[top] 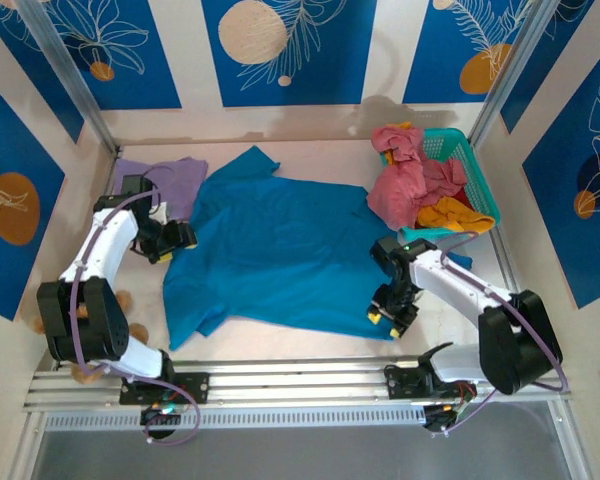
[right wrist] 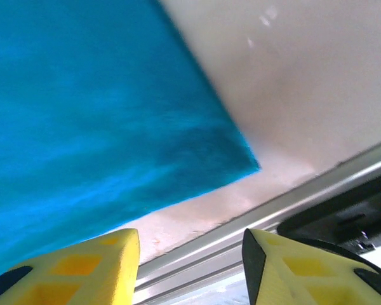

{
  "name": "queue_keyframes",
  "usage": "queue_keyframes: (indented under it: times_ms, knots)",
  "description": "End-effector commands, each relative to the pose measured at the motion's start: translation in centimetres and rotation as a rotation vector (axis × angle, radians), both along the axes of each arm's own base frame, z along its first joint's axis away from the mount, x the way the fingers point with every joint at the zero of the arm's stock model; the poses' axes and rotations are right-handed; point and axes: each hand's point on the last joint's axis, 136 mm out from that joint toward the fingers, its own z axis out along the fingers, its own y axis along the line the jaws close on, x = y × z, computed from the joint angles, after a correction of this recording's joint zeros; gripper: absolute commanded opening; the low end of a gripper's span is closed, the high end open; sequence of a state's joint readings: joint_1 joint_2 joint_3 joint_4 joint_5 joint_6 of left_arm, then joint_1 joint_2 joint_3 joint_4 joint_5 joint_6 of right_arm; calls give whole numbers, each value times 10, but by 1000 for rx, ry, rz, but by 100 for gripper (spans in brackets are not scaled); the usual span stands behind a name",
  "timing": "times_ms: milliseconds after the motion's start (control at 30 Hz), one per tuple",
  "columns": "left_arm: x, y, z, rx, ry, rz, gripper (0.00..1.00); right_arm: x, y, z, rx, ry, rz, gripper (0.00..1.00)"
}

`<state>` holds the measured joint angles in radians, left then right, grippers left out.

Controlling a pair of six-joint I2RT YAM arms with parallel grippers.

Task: Fold and stack the t-shirts

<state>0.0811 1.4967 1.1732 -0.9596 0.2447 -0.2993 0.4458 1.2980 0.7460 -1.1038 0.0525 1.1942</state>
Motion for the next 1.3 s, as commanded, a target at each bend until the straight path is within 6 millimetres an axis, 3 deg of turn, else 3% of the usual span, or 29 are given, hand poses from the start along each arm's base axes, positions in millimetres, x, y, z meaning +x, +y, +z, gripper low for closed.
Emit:
queue_keyframes:
  times_ms: [0, 167, 333, 833, 967, 1267]
  knots:
    - [-14, -2, -9, -37, 43, -24, 65, -20, -15, -1, -71, 43, -98, 48]
    - [-17, -2, -19, -70, 68, -13, 66, -26, -20, -14, -59, 57, -153, 47]
    - [-21, 2, -22, -53, 79, -6, 65, -18, -24, -20, -48, 31, -157, 44]
    - [-43, 4, -29, -42, 120, 31, 65, -8, -19, -17, -118, 22, -280, 40]
    - [-43, 9, -25, -40, 116, 41, 65, -13, -18, -15, -173, 60, -337, 41]
    - [-40, 12, -29, -50, 114, 61, 65, -20, -12, -37, -173, 81, -504, 39]
